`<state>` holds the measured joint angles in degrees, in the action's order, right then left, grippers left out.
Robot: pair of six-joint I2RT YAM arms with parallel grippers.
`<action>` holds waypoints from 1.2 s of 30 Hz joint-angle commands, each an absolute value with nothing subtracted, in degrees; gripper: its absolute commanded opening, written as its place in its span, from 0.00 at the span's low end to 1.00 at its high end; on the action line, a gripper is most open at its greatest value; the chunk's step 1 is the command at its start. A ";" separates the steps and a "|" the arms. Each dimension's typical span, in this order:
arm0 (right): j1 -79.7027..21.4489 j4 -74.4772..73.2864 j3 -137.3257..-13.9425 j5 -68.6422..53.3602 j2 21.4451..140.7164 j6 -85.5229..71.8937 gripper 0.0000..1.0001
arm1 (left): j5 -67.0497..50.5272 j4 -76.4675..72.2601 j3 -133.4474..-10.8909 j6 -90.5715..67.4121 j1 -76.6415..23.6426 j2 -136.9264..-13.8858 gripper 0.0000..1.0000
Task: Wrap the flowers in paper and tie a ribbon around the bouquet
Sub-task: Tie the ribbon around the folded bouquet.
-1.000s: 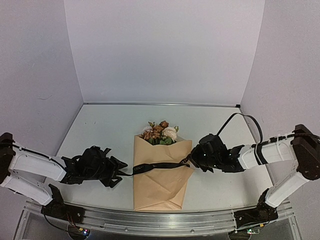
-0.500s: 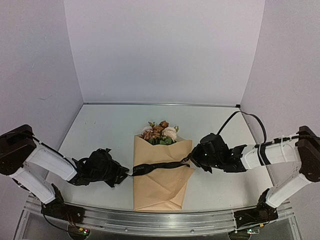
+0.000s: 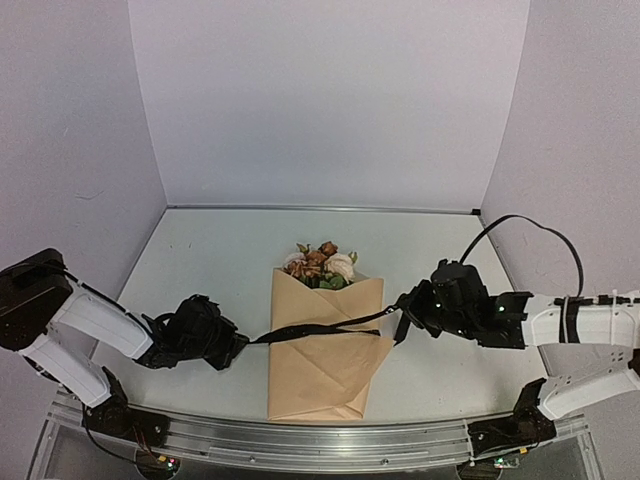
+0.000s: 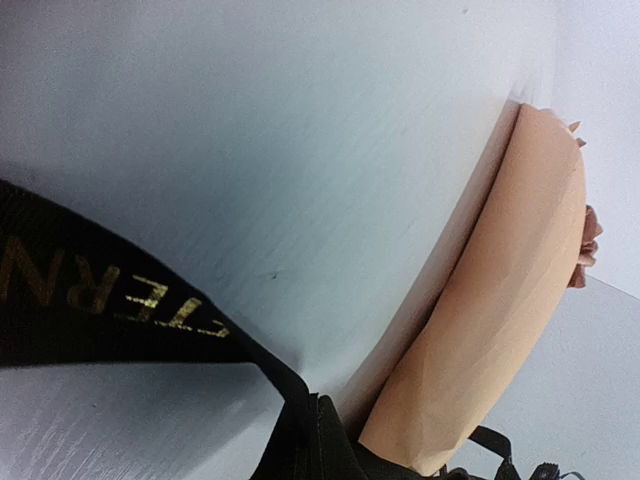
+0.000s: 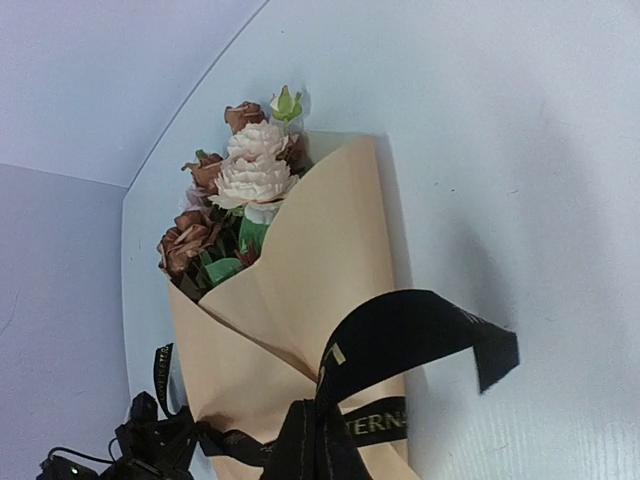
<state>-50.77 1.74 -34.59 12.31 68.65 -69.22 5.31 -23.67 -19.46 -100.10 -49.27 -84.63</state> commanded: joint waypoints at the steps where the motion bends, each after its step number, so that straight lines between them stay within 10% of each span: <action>1: -48.72 -4.21 -28.58 15.66 63.35 -67.96 0.00 | 10.76 -14.79 -19.69 -92.68 -45.33 -76.84 0.00; 12: -35.79 -15.21 -20.96 13.91 56.19 -64.58 0.00 | 10.18 -7.41 -14.44 -83.76 -34.92 -67.35 0.00; 36: -7.85 -22.07 -20.57 4.47 56.87 -56.54 0.00 | -15.26 1.02 -18.53 -52.44 20.46 -69.91 0.00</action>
<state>-16.12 -13.73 -21.08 -6.60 56.73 -60.26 -26.37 0.06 -14.94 -57.80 12.65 -69.64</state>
